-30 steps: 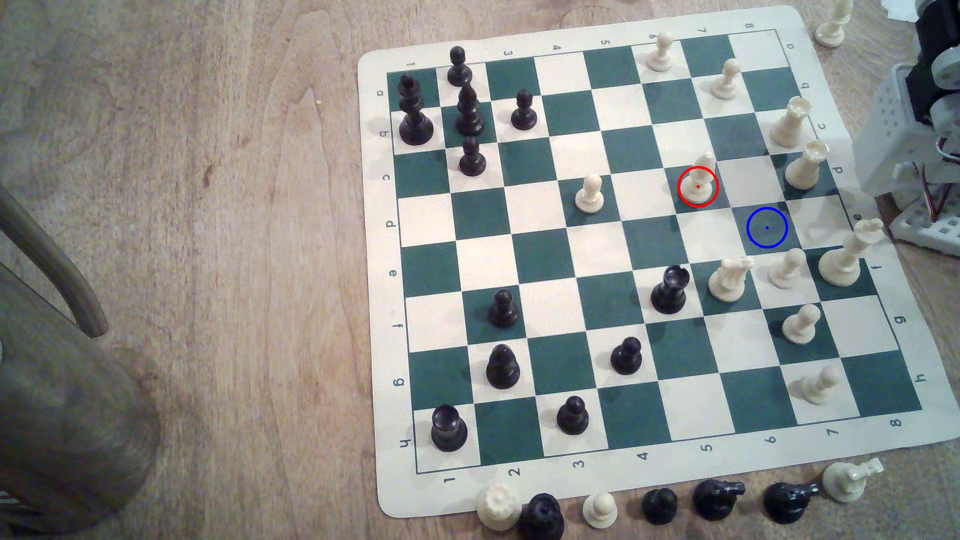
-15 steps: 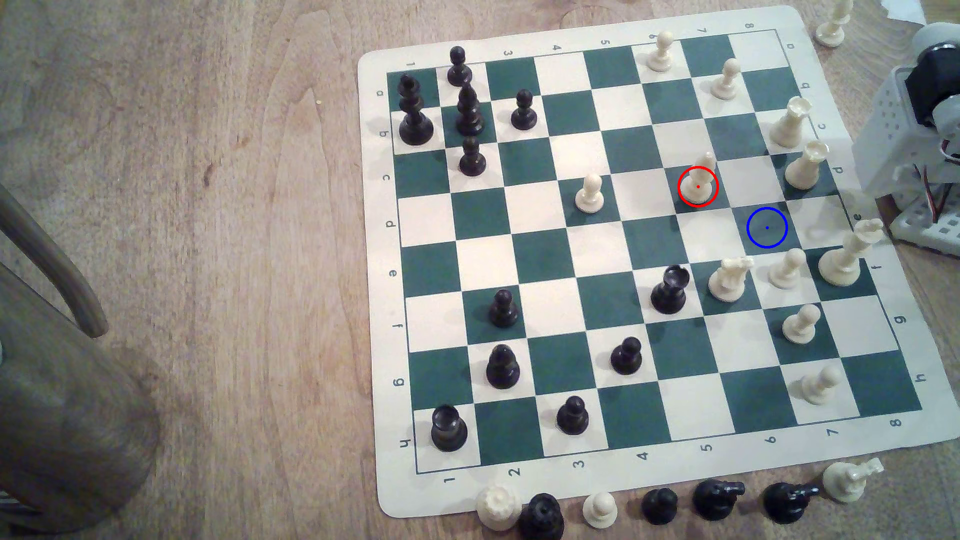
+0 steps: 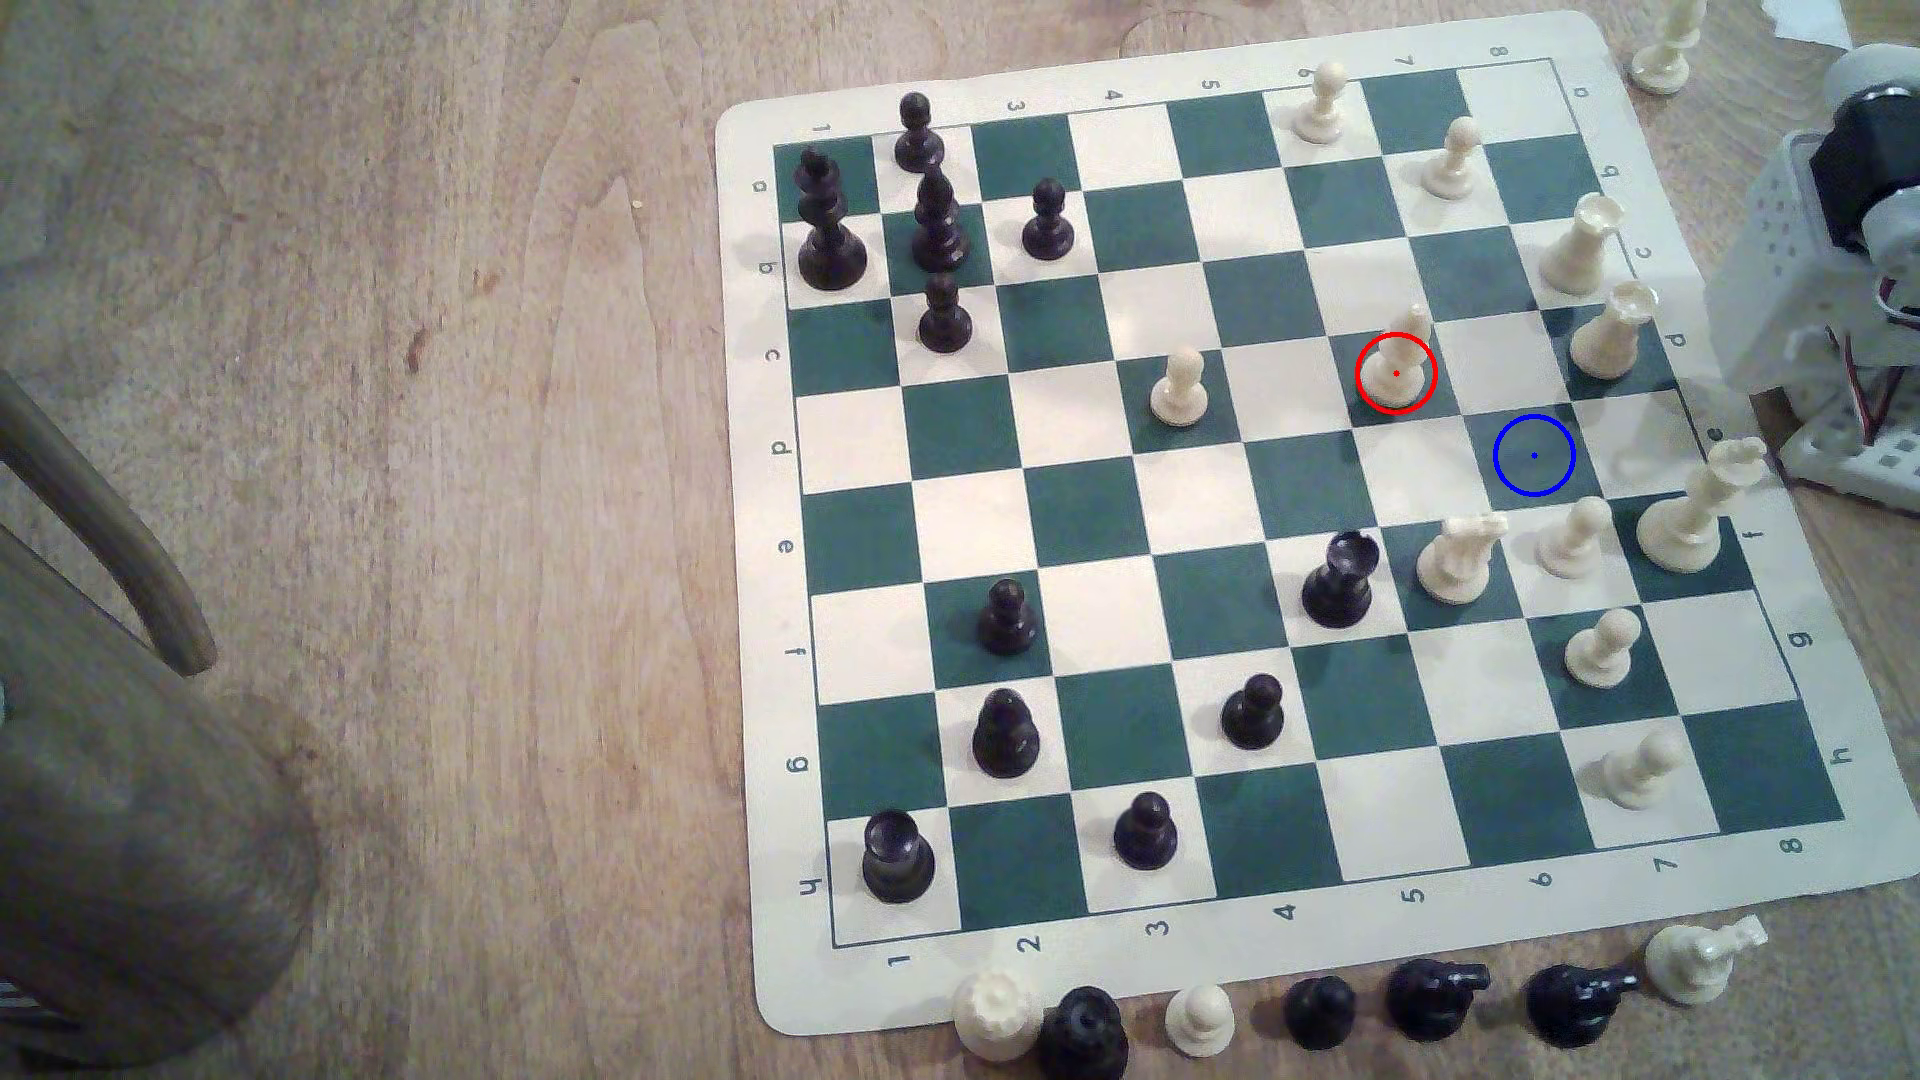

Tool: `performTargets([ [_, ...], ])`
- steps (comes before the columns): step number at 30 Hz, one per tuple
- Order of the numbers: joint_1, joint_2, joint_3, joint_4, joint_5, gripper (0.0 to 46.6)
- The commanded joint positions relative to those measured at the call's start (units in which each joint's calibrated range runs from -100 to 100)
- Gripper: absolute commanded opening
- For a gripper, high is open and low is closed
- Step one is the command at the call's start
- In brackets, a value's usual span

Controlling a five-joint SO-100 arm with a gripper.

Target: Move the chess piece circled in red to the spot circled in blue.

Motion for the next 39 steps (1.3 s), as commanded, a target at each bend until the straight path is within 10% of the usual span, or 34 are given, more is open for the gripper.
performTargets([
  [1,3.4,0.1,-8.9,16.1,-0.4,0.2],
  [21,6.4,1.2,-17.0,59.5,-4.6,4.3],
  [39,1.5,33.3,-32.6,76.6,-13.7,13.6],
])
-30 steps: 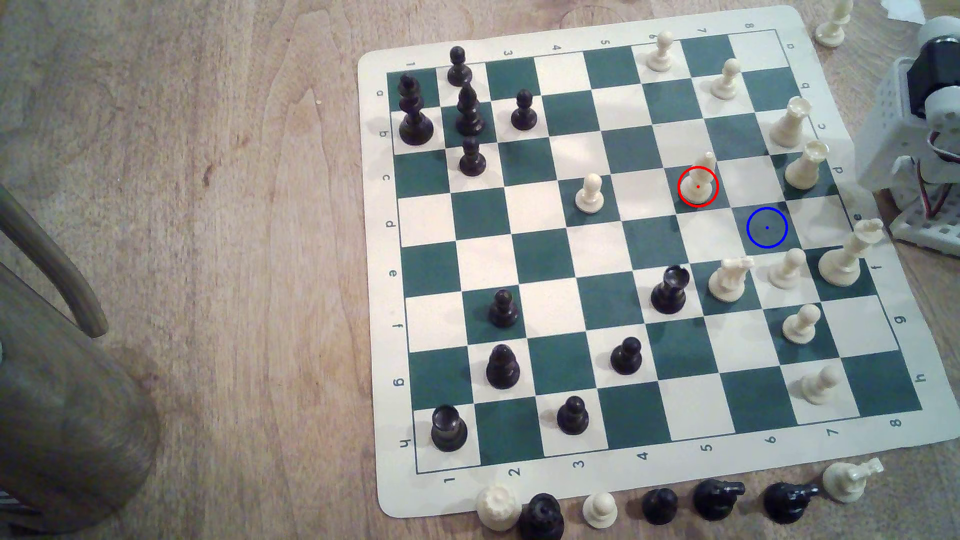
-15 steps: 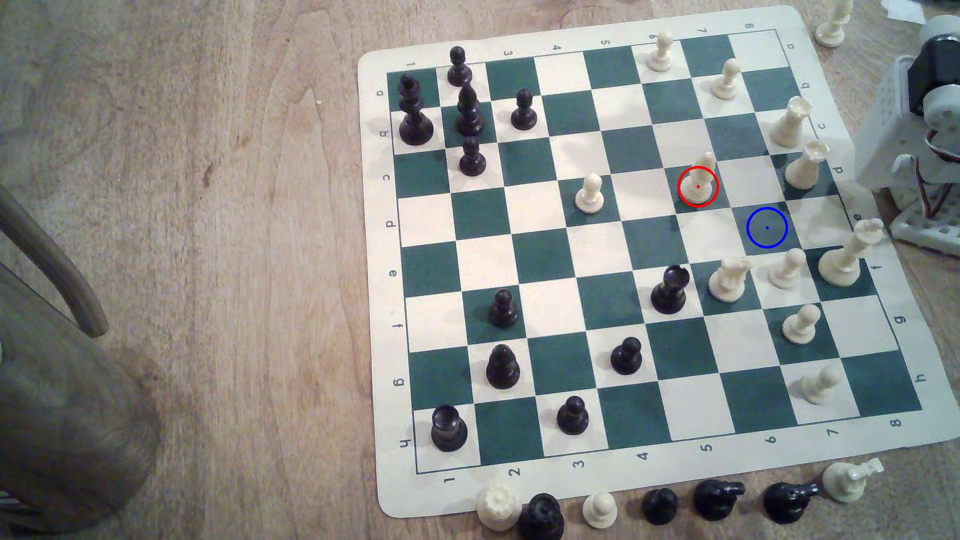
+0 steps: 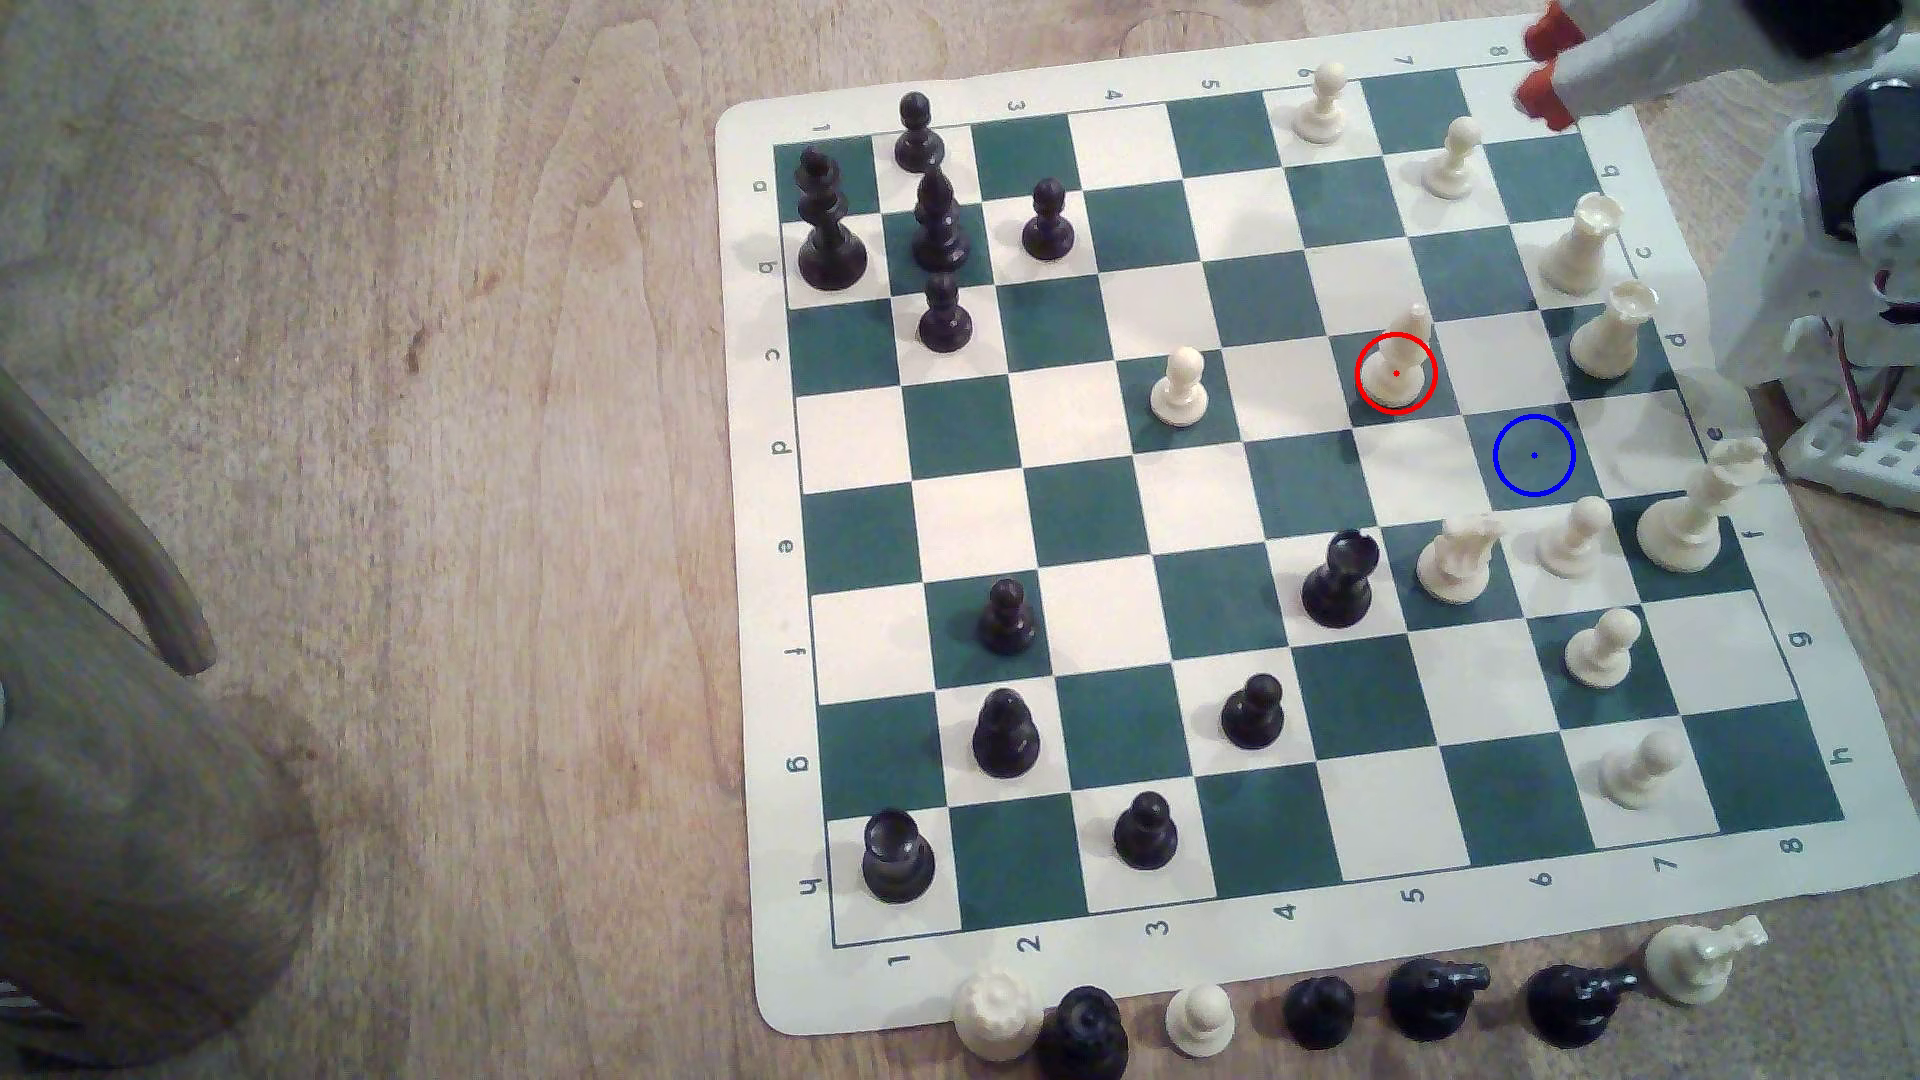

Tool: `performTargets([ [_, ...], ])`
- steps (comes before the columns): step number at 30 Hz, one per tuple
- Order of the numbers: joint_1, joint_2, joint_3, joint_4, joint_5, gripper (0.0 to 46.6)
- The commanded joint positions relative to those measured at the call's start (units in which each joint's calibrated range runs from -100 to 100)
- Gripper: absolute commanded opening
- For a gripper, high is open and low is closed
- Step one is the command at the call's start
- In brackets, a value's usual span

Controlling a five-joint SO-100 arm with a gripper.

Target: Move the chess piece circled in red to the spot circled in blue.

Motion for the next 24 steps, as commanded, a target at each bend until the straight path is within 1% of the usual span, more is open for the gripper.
performTargets([
  [1,-2.1,8.4,-6.3,1.7,-1.4,14.8],
  [4,-3.4,10.9,-5.2,-0.2,-2.3,16.8],
  [5,-3.9,11.3,-3.5,-1.9,-2.4,19.9],
  [8,-4.6,12.9,-1.3,-4.6,-3.5,23.2],
  [9,-4.7,14.8,-0.4,-4.9,-3.3,23.7],
  [12,-4.7,17.4,2.1,-6.3,-2.9,22.7],
  [14,-4.6,21.1,3.1,-7.4,-2.5,20.4],
  [24,-4.2,30.9,8.9,-16.3,-2.6,18.2],
])
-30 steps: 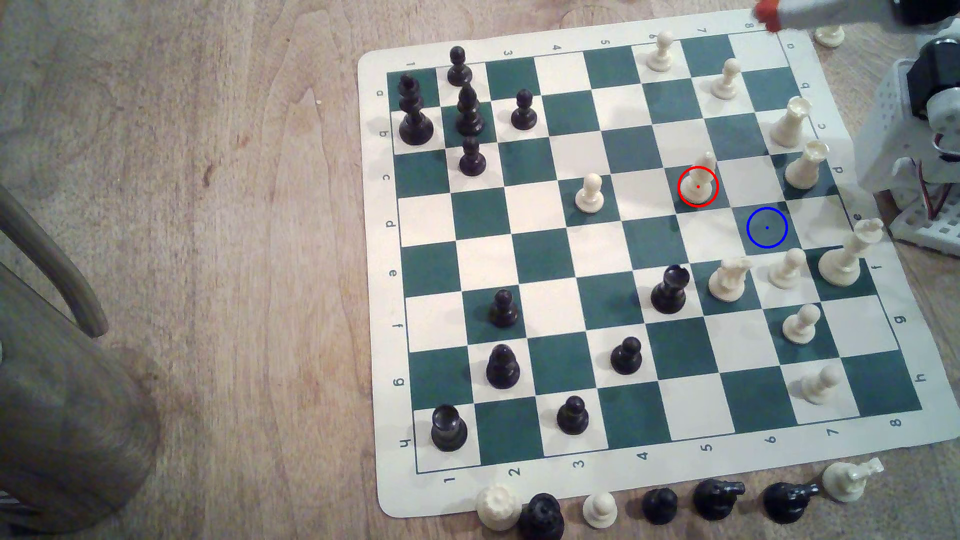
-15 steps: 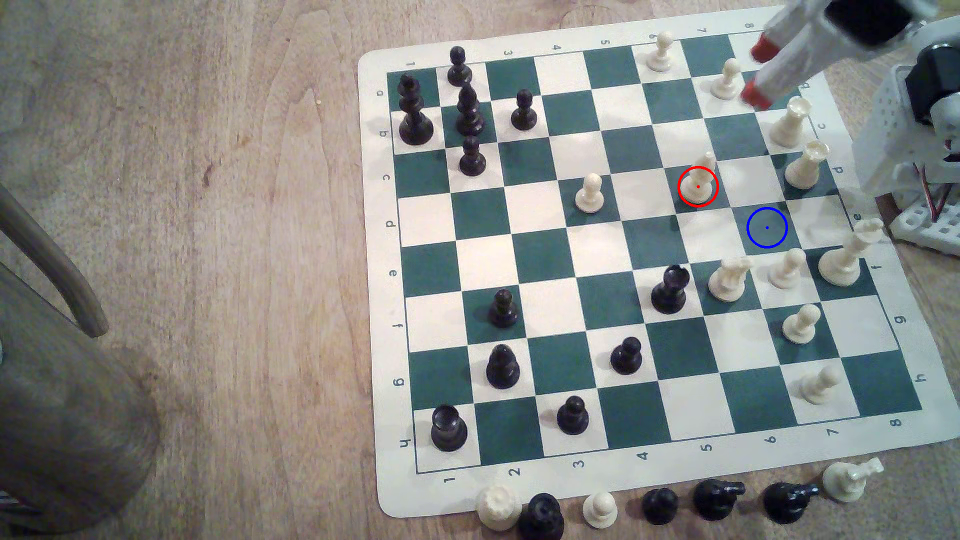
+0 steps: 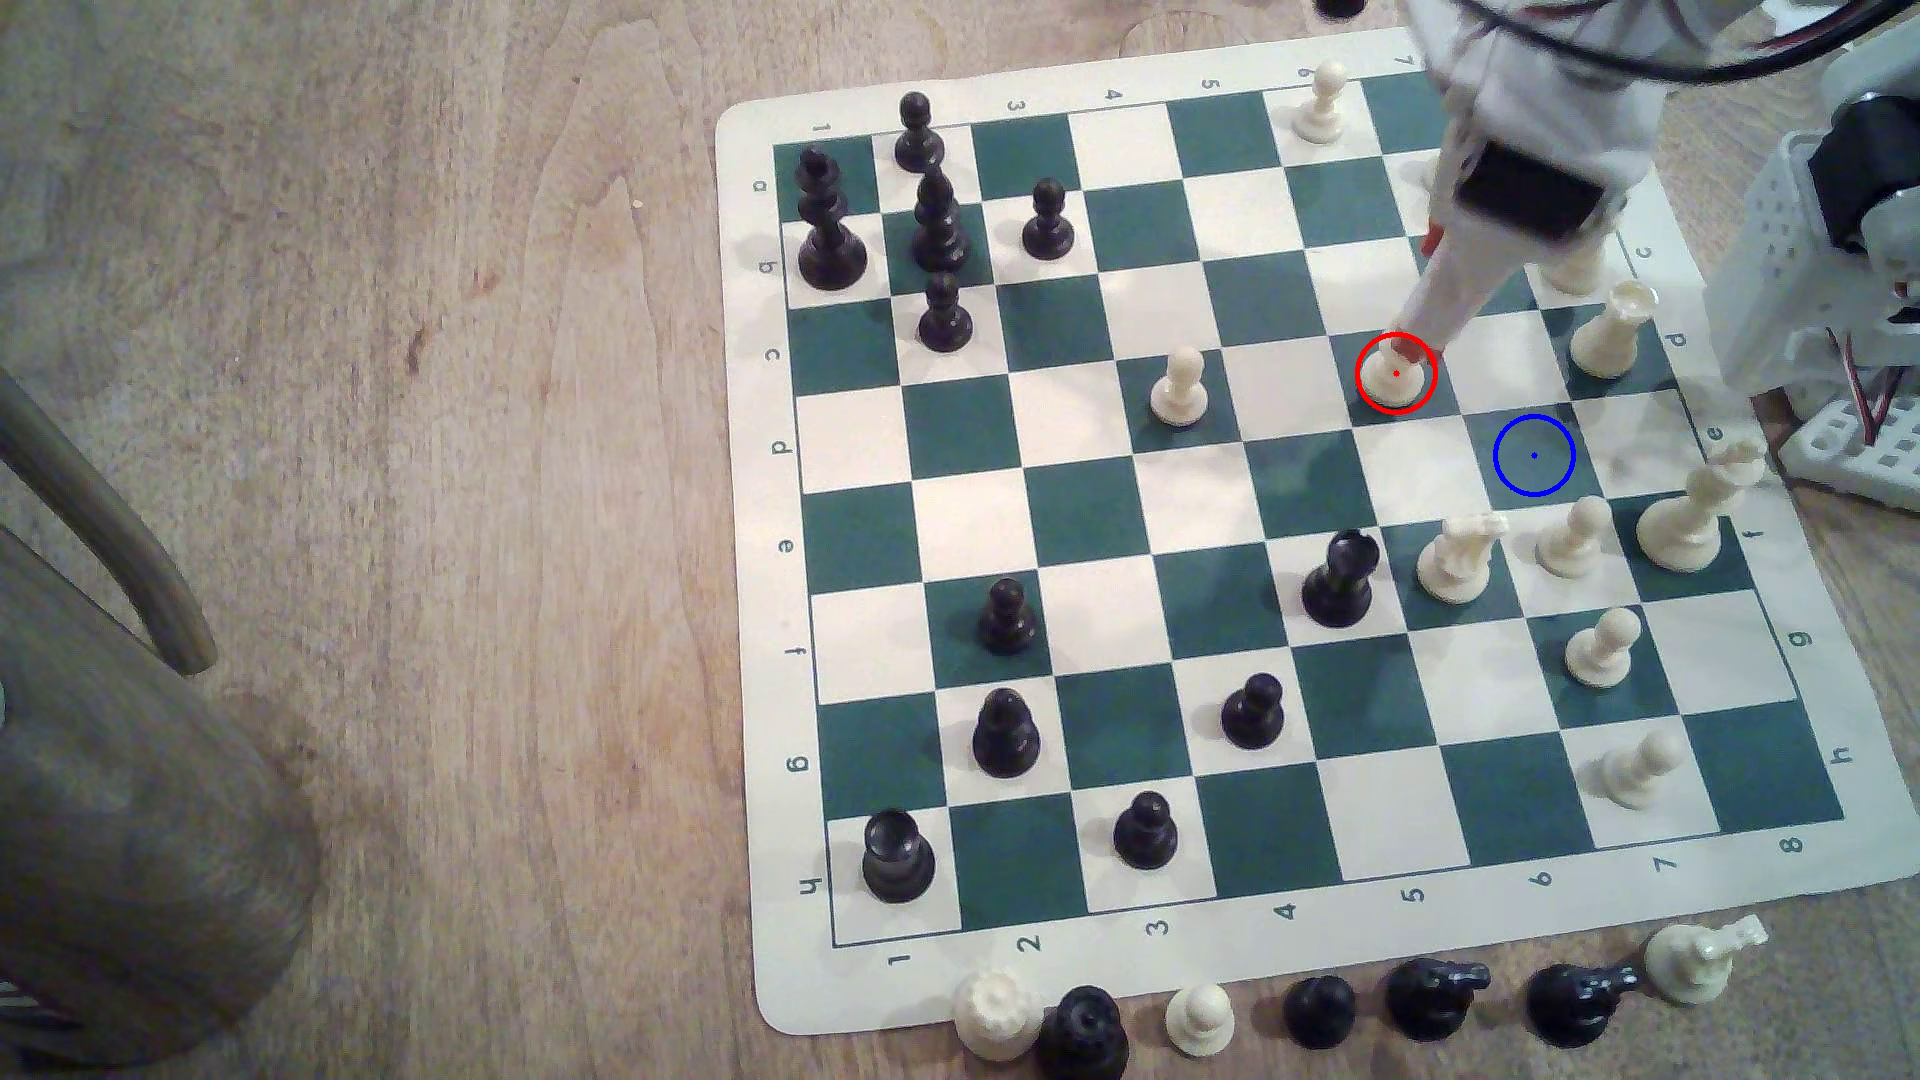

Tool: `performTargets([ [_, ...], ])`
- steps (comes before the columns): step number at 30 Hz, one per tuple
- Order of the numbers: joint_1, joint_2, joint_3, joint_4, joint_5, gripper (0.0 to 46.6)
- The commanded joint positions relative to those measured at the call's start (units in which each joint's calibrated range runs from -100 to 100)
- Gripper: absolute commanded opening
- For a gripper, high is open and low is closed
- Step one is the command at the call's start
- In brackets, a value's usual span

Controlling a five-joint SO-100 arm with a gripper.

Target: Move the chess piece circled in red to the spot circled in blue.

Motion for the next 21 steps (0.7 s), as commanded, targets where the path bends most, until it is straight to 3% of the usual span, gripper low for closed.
performTargets([
  [1,0.4,2.2,0.2,-2.5,0.1,18.3],
  [21,0.6,7.5,4.4,-8.9,-0.2,17.9],
])
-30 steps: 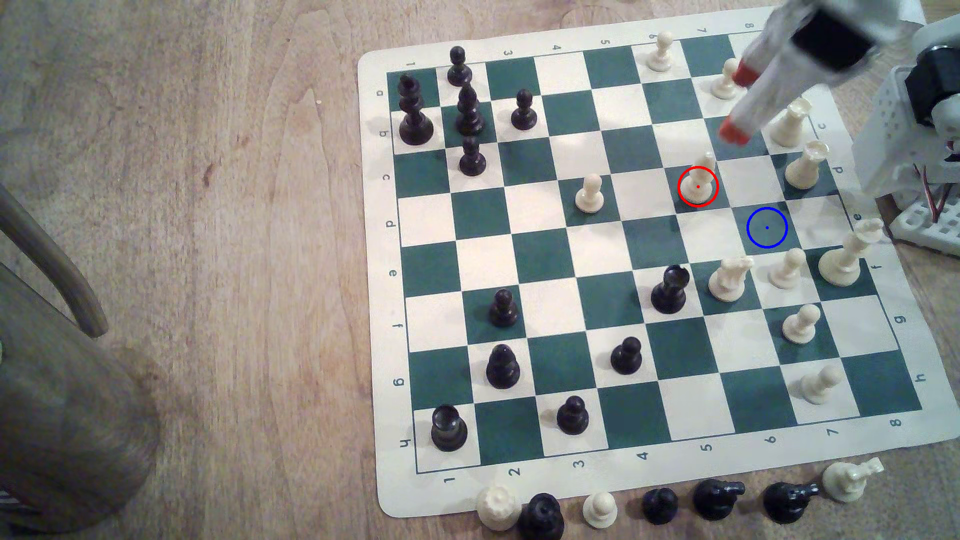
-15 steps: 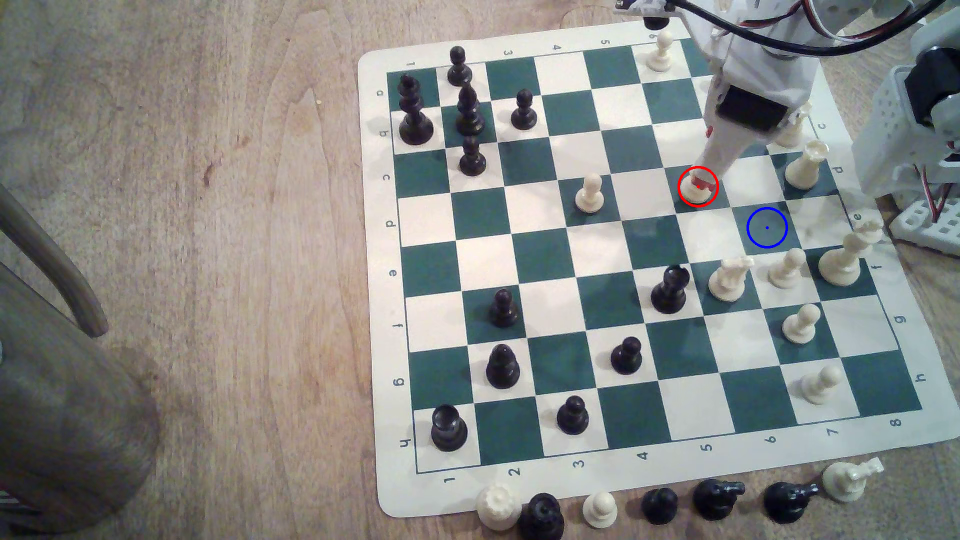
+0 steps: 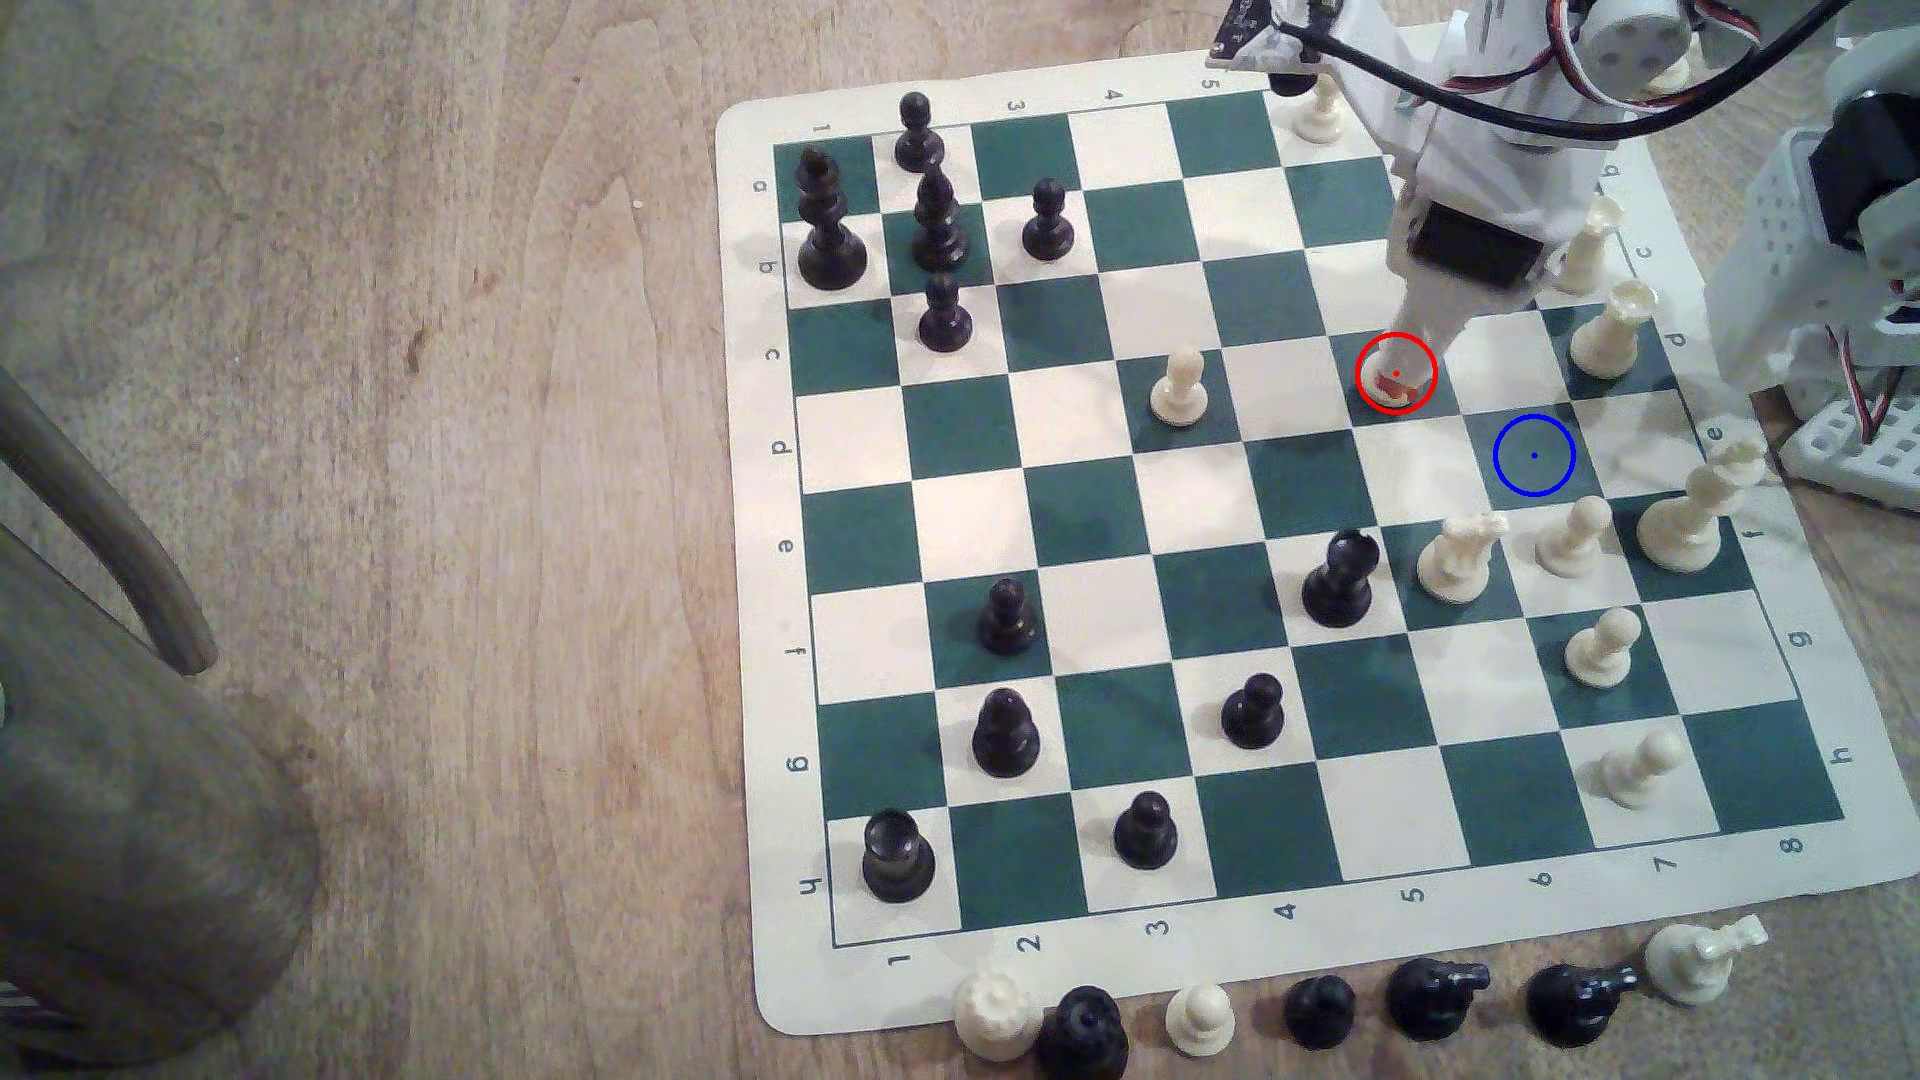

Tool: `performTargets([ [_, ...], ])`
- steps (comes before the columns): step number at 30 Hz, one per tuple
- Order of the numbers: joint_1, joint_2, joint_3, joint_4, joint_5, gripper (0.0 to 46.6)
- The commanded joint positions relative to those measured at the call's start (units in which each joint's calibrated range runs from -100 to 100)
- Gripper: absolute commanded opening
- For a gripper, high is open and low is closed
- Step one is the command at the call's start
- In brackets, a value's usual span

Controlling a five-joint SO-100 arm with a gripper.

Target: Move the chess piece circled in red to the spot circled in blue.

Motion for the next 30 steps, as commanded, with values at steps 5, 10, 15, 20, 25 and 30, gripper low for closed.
performTargets([
  [5,-1.2,1.6,-0.4,-1.4,-0.4,17.2],
  [10,-1.8,4.2,-0.3,-3.0,-0.6,15.8],
  [15,-1.8,4.6,-0.3,-3.3,-0.6,13.3],
  [20,-1.9,4.9,-0.3,-3.5,-0.6,6.0],
  [25,-1.8,4.7,-0.3,-3.9,-1.0,0.3],
  [30,-1.6,4.1,-0.2,-4.5,-1.5,0.2],
])
